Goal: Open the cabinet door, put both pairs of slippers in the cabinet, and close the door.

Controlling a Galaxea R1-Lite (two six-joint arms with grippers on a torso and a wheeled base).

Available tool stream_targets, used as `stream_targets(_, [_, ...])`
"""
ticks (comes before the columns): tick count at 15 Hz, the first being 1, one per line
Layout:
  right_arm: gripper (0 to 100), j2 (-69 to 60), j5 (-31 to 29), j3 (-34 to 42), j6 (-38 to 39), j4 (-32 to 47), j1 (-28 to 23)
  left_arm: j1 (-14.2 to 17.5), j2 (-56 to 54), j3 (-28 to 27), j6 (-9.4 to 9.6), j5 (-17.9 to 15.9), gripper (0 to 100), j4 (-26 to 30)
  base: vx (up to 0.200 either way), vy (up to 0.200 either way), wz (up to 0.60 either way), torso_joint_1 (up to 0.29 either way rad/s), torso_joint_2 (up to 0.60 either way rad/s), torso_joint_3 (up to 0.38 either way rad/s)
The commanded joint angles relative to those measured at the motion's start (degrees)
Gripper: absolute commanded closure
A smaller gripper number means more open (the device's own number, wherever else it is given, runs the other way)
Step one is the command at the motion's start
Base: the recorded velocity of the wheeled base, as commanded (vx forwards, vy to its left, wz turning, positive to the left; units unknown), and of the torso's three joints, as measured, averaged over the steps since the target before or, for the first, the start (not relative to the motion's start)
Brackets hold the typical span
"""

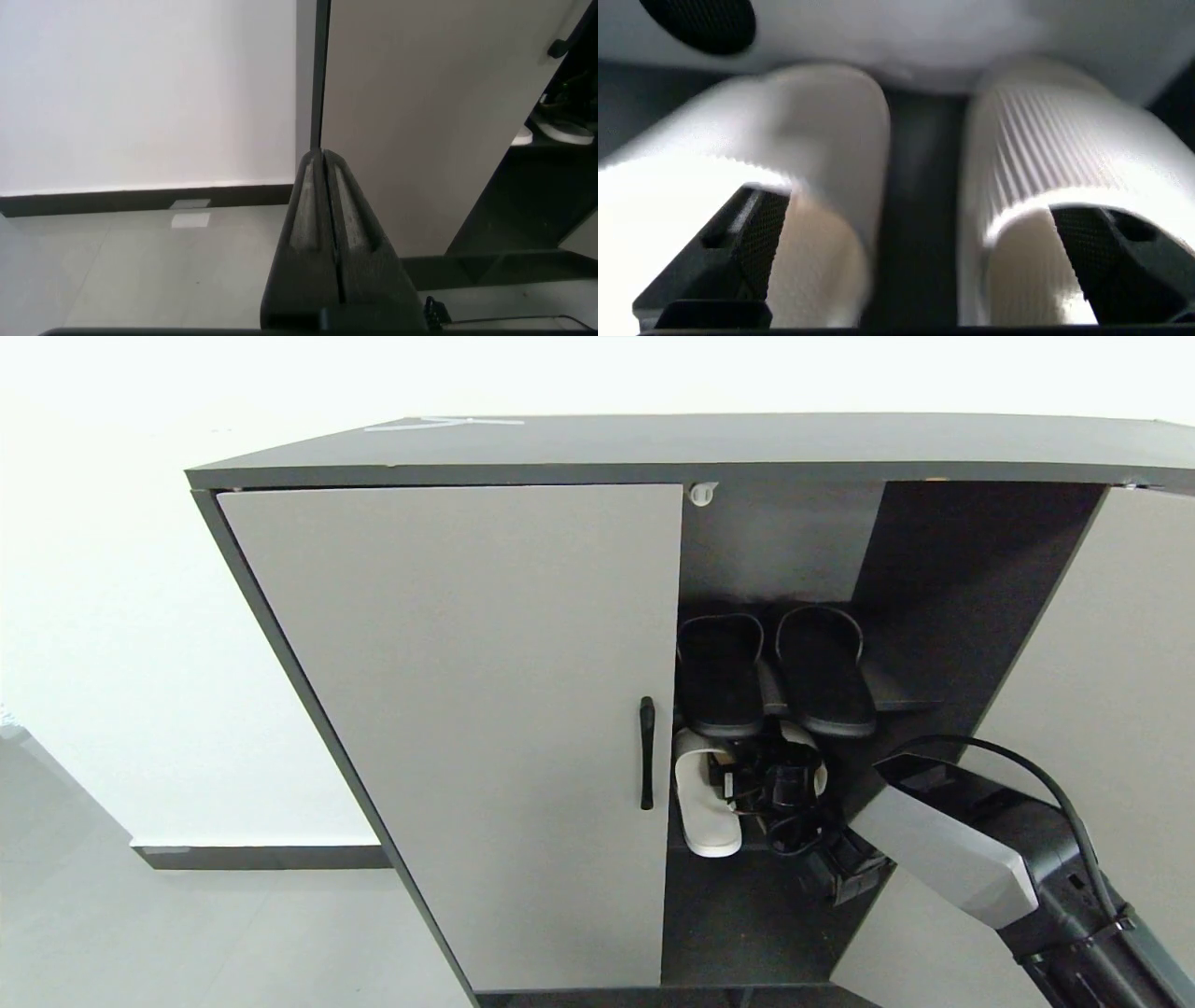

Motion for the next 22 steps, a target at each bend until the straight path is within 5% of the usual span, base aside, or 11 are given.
stream_targets(1, [0,-2.57,0.01,5.39,-0.03,-3.05,0.22,0.01,0.07,0.0,-0.01,0.01,100,-0.04,0.0,0.0,0.0,0.0,0.0,0.0])
stream_targets(9, [0,-6.44,0.1,17.35,-0.03,-11.92,3.29,0.01,0.07,0.0,-0.01,0.01,100,-0.04,0.0,0.0,0.0,0.0,0.0,0.0])
stream_targets(14, [0,-14.09,0.1,33.17,-0.12,-20.98,4.61,0.01,0.07,0.0,0.07,0.01,100,0.05,-0.04,0.0,0.0,0.0,0.0,0.0])
stream_targets(17, [0,-28.85,1.51,52.15,0.49,-21.85,6.72,0.01,0.07,0.0,0.07,0.01,100,-0.04,-0.2,0.0,0.0,0.004,0.0,-0.001])
stream_targets(22, [0,-43.44,6.25,64.11,0.49,-21.85,9.09,0.01,0.07,0.0,0.07,0.01,100,-0.04,-0.2,0.0,0.0,0.0,0.0,0.003])
